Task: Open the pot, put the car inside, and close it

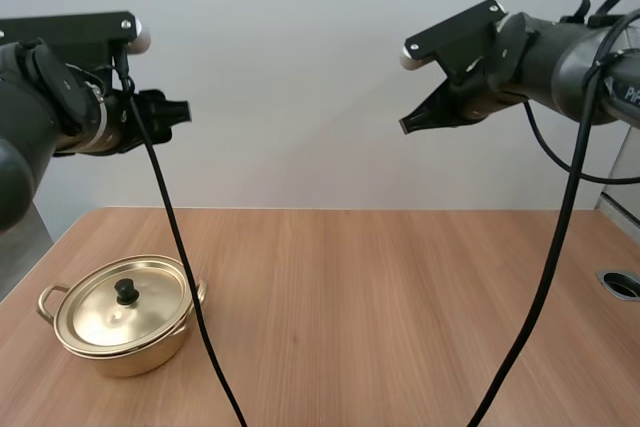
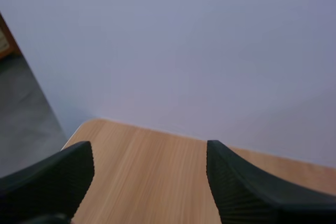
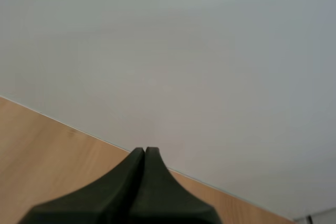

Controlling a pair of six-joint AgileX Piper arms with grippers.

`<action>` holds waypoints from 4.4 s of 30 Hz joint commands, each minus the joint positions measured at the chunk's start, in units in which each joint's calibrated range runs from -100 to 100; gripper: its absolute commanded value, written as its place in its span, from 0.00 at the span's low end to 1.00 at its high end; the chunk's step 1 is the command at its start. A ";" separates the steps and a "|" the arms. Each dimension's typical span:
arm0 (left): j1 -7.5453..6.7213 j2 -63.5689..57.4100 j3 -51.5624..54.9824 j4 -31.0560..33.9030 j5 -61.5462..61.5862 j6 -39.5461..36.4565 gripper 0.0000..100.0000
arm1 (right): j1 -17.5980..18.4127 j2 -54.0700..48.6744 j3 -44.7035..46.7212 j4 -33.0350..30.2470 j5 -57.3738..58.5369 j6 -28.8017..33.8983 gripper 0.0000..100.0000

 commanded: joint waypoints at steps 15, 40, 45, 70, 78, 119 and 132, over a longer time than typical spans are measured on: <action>-7.33 -31.83 4.14 -24.59 -2.49 23.36 1.00 | -10.55 -19.69 35.14 63.02 7.05 -46.59 0.00; -12.07 -48.55 52.96 48.91 -33.55 -39.26 1.00 | -10.55 -46.26 51.32 55.52 -0.75 -35.11 0.00; -10.78 -48.55 55.91 45.51 -33.39 -40.47 1.00 | -10.55 -46.26 55.81 54.15 -7.47 -35.51 0.00; -12.72 -50.15 55.91 32.52 -27.21 -27.59 1.00 | -10.55 -46.26 58.41 52.45 -13.40 -35.41 0.00; -12.96 -53.02 55.91 28.47 -19.20 -26.59 1.00 | -10.55 -46.26 58.41 52.45 -15.49 -35.41 0.00; -14.43 -55.03 55.91 17.76 -20.00 -15.83 0.04 | -10.55 -46.26 60.35 54.64 -19.32 -35.31 0.00; -14.43 -55.03 55.91 17.76 -20.00 -15.83 0.03 | -4.43 -53.53 69.73 54.93 -19.54 -35.15 0.00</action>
